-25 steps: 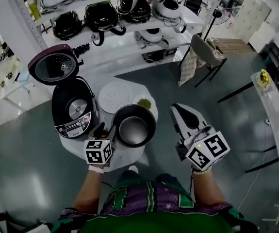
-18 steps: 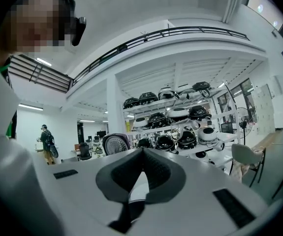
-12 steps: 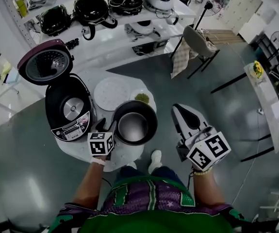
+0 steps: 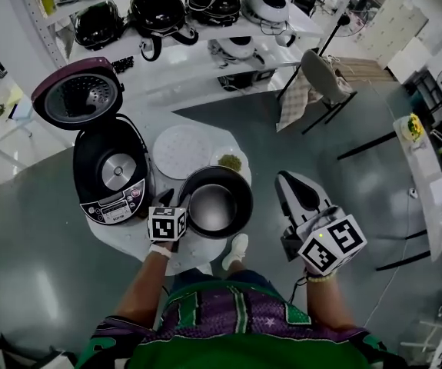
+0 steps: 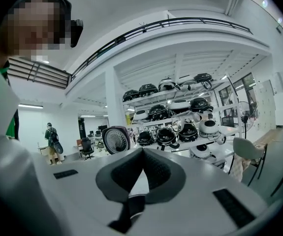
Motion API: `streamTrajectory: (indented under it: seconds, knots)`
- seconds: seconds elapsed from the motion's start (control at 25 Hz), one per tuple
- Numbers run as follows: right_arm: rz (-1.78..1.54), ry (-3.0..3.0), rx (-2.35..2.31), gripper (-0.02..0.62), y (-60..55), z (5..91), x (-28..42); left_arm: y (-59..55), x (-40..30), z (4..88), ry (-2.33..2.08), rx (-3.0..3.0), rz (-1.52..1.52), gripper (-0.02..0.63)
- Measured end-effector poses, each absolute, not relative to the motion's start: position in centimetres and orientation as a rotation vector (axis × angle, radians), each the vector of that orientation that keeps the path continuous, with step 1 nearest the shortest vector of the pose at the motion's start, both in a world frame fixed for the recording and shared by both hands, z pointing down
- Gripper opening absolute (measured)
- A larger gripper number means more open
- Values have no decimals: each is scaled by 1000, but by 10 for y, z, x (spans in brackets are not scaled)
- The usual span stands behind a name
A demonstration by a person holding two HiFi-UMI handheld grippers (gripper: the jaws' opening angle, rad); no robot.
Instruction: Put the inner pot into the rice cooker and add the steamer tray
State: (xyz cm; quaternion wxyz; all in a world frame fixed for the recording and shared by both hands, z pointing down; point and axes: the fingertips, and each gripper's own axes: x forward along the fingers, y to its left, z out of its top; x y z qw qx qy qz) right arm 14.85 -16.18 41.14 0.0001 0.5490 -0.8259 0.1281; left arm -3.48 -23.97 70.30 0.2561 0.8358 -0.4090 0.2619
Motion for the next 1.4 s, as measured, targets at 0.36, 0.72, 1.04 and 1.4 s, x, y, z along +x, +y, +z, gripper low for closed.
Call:
streamTrajectory:
  seconds: [0.36,0.72,1.04,1.4]
  knots:
    - [436,-2606,1671,6,-186,420,161,-249,-27,725,-1127,2208,743,204]
    - [441,-2609,1634,6,-200,426,163,-248,-24,739,-1107,2131,728,148]
    - [437,-2602,1620,6,-199,425,162,-248,-25,738,-1150,2082,716,49]
    - [436,-2584,1642,6,-186,426,169,-242,-26,729,-1144,2097,718,44]
